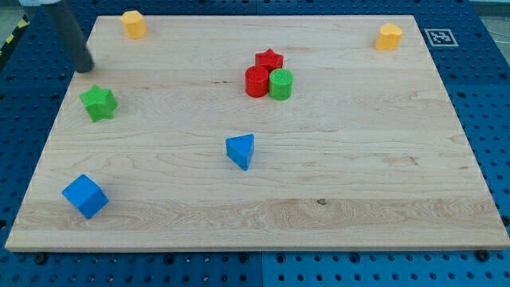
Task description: Move the green star into the green circle
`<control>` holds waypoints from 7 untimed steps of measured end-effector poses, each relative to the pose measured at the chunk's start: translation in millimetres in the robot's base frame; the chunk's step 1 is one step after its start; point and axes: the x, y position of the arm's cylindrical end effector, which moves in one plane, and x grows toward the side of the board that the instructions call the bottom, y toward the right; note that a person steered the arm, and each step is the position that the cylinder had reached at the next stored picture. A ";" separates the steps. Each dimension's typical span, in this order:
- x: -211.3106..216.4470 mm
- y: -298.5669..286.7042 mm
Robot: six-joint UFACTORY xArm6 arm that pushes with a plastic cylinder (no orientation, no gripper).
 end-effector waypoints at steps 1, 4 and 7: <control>4.8 -2.2; 86.3 25.2; 87.0 111.7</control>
